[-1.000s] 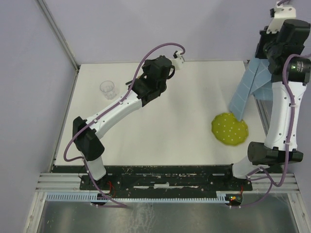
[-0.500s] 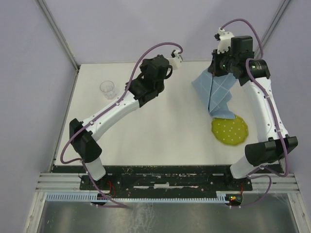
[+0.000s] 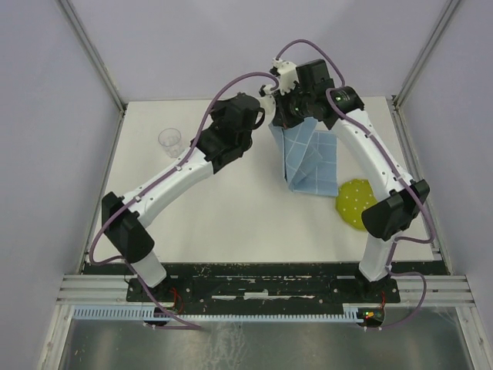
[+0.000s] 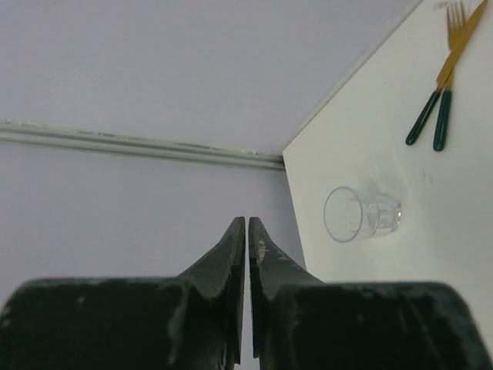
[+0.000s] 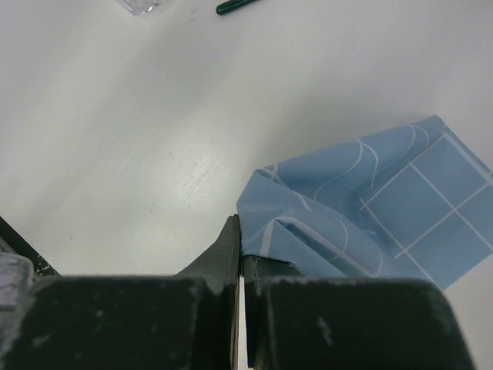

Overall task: Set the dinner table for one person
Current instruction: Flatten out the napkin at the center of the board.

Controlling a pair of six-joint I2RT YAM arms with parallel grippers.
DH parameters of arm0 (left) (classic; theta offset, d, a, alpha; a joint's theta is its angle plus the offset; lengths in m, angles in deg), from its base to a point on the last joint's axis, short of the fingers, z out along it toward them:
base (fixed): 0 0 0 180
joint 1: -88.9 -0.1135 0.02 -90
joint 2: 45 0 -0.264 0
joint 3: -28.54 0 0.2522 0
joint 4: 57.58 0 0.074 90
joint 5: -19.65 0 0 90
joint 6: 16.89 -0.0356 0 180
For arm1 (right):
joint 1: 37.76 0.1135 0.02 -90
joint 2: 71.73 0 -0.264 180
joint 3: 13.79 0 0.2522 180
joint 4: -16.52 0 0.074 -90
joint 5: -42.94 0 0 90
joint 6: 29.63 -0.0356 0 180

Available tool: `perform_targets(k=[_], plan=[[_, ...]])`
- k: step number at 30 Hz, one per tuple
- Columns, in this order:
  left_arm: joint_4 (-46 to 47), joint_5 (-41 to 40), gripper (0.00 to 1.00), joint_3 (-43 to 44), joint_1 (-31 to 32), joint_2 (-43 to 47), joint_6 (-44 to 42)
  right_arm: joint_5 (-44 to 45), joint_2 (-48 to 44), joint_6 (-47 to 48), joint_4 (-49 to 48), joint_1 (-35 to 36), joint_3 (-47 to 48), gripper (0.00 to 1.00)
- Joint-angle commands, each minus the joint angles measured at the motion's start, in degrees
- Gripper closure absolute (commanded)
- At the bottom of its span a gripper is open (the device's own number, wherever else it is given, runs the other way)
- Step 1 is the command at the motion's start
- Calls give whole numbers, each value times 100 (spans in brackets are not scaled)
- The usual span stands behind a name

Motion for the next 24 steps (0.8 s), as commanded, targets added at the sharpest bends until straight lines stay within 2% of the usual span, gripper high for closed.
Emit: perform_targets(k=[1, 9, 24], plan=[[629, 78, 89, -139, 127, 446, -138, -465, 308, 230, -154, 785, 202, 98], [1270, -89, 89, -721, 65, 827, -654, -571, 817, 169, -371, 1160, -2, 98], [1296, -27, 89, -1020, 37, 896, -618, -710, 2294, 654, -97, 1386, 585, 98]])
